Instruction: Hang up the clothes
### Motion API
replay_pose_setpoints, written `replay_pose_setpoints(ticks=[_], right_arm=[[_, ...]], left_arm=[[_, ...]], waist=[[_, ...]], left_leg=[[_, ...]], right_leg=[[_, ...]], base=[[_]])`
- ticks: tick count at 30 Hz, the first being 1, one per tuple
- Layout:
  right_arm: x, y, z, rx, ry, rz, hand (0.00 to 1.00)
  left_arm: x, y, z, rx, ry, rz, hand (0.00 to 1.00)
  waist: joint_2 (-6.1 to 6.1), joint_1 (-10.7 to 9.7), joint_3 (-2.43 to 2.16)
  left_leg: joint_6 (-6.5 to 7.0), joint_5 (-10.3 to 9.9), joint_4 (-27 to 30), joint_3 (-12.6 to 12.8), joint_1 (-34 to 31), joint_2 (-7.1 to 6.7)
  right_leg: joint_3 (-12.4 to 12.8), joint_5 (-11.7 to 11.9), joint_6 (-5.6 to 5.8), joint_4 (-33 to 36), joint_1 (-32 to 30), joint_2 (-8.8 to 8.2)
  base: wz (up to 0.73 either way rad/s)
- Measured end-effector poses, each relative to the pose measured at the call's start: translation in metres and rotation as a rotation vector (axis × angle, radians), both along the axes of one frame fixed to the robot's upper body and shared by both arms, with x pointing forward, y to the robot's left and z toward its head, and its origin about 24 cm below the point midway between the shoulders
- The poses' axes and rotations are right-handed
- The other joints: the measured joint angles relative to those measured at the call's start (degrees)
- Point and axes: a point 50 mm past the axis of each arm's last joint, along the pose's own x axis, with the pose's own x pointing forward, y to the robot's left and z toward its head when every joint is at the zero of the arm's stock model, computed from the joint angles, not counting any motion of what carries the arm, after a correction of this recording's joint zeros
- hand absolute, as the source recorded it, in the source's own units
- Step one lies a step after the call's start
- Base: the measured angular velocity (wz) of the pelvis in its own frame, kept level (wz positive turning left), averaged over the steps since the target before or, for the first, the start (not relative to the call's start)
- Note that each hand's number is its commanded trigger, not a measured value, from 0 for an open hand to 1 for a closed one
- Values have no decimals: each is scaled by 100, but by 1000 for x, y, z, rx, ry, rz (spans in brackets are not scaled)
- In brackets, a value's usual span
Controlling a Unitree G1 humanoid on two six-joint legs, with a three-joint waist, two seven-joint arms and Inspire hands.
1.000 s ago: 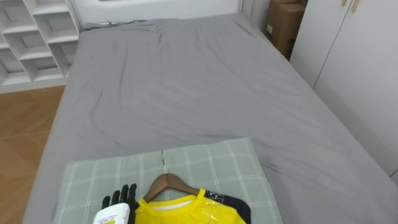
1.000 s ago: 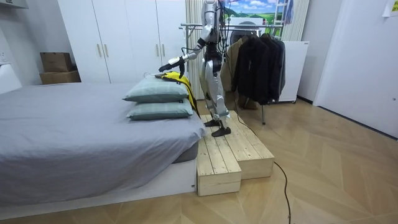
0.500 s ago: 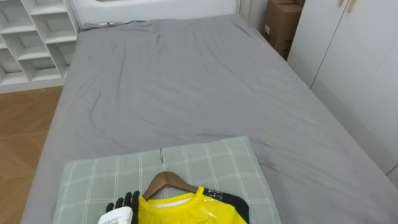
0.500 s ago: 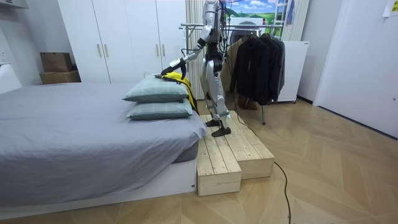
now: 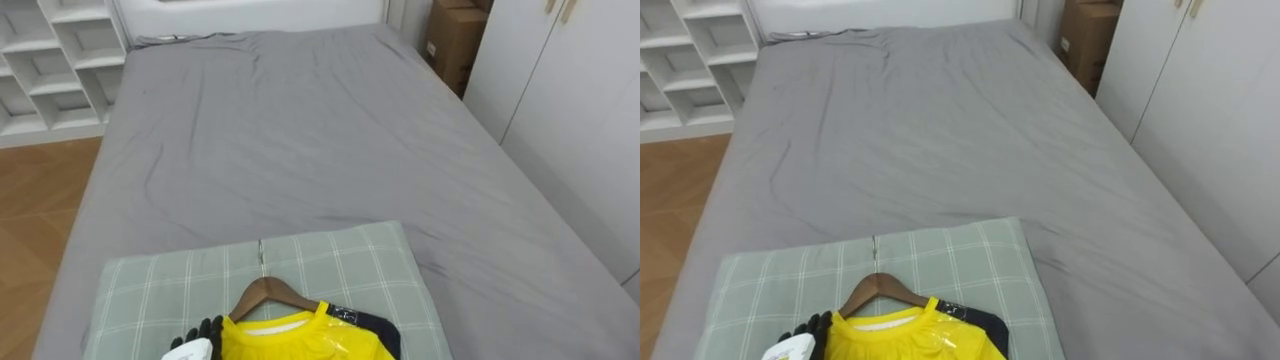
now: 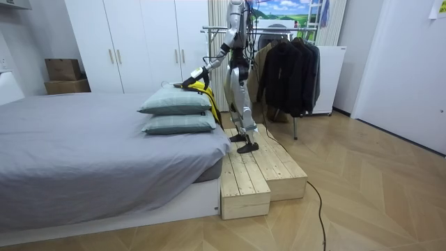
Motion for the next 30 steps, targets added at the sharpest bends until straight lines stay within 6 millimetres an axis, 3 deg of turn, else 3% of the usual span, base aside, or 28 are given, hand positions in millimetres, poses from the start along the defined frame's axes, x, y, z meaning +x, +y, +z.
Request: replay_pose_setpoints(ticks=[25,30], right_arm=[[-13,2,-1,10,26,-10,0],[-7,2,0,8,9,-4,0]], left_arm=[[-1,7,-2,-64,60,67,0],[-1,7,-2,-68,64,70,0]], waist=[[-17,22,17],[12,16,7]], left_leg=[[1,0,0,161,122,-7],[1,0,-2,171,138,-6]], right_leg=[[124,-1,-3,-42,89,5],[141,-1,-3,-38,95,8]], base=[[-2],[0]])
